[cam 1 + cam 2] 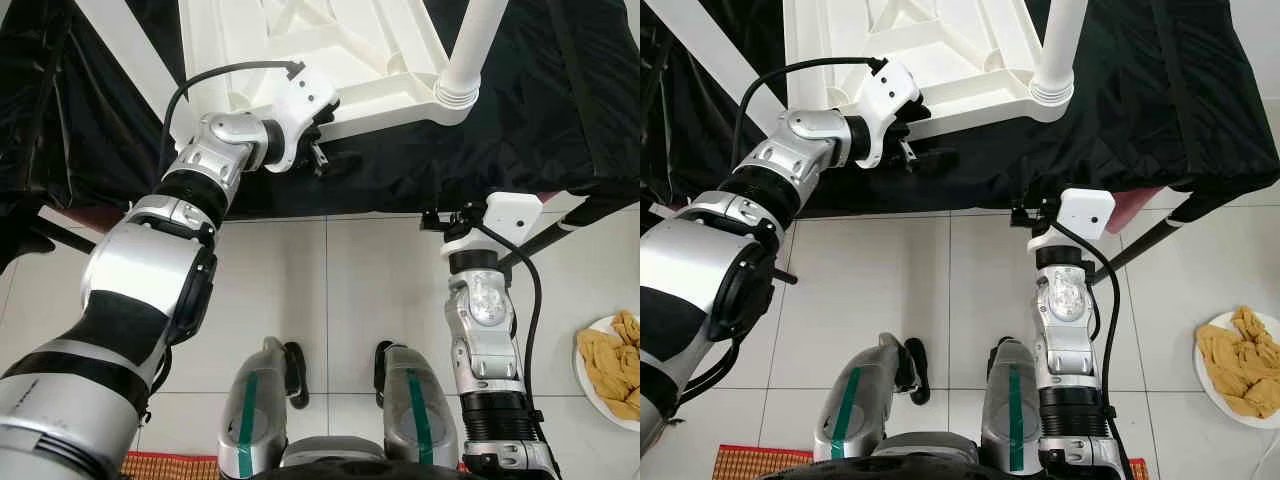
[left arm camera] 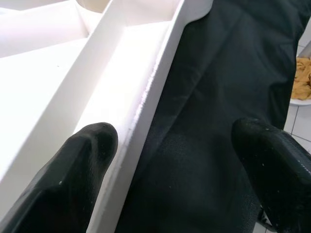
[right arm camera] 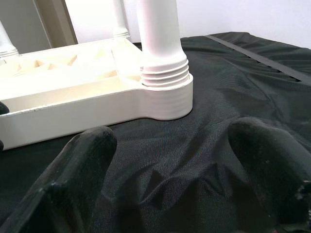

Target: Building children table

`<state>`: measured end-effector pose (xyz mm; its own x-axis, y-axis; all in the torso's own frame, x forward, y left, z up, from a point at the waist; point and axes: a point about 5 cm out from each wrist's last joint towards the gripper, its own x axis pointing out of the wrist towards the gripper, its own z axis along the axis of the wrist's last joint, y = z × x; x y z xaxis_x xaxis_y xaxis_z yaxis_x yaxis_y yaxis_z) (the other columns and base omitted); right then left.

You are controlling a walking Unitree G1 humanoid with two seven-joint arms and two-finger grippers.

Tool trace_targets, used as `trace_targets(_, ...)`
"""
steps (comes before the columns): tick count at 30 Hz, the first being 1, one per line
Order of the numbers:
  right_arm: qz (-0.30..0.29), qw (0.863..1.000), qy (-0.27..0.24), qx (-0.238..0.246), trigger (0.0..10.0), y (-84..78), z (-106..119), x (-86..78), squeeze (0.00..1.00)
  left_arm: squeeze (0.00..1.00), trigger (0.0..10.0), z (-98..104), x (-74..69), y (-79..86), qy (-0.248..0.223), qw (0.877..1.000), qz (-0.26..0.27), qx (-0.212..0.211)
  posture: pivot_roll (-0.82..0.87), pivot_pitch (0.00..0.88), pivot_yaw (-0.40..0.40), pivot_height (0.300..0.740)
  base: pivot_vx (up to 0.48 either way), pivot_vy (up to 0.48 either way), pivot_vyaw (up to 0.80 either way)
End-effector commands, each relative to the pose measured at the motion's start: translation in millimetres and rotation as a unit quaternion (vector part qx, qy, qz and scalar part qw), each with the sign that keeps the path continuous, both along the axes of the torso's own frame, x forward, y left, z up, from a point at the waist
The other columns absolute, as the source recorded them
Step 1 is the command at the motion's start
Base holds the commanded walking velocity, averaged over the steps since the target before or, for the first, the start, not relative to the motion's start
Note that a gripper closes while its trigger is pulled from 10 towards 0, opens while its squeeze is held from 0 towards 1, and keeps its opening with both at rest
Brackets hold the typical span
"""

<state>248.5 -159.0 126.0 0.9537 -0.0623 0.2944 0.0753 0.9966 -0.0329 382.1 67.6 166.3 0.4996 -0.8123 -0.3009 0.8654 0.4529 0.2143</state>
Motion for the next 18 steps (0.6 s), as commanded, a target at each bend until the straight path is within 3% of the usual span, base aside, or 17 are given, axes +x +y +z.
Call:
trace_targets(1, 0.004, 1.000, 0.005, 0.002, 10.0, 1.3, -3, -0.1, 0.00, 0.00, 10.0, 5, -0.7, 5.7, 0.012, 0.999, -0.033, 0.001, -0.11, 0.091, 0.133, 0.740, 0.000, 0.000, 0.00)
trace_targets(12, 0.013, 1.000, 0.005, -0.001, 10.0, 2.3, -2, 3.6, 0.00, 0.00, 10.0, 5, 1.6, 16.3, 0.002, 1.000, -0.011, 0.007, -0.10, 0.096, 0.126, 0.740, 0.000, 0.000, 0.00)
trace_targets(13, 0.013, 1.000, 0.005, -0.001, 10.0, 2.1, -2, 3.5, 0.00, 0.14, 10.0, 7, 2.0, 15.2, -0.001, 1.000, -0.009, -0.003, -0.10, 0.097, 0.127, 0.740, 0.000, 0.000, 0.00)
trace_targets(15, 0.012, 1.000, 0.005, -0.001, 10.0, 2.0, -2, 3.4, 0.00, 0.14, 10.0, 8, 2.2, 14.5, -0.002, 1.000, -0.009, -0.010, -0.10, 0.097, 0.128, 0.740, 0.000, 0.000, 0.00)
trace_targets(16, 0.011, 1.000, 0.004, -0.001, 10.0, 1.7, -2, 3.3, 0.00, 1.00, 10.0, 11, 2.2, 13.4, -0.002, 1.000, -0.009, -0.021, -0.10, 0.098, 0.127, 0.740, 0.000, 0.000, 0.00)
trace_targets(18, 0.010, 1.000, 0.004, 0.000, 10.0, 1.4, -2, 3.5, 0.00, 1.00, 10.0, 13, 2.5, 12.5, -0.002, 0.999, -0.007, -0.033, -0.10, 0.100, 0.125, 0.740, 0.000, 0.000, 0.00)
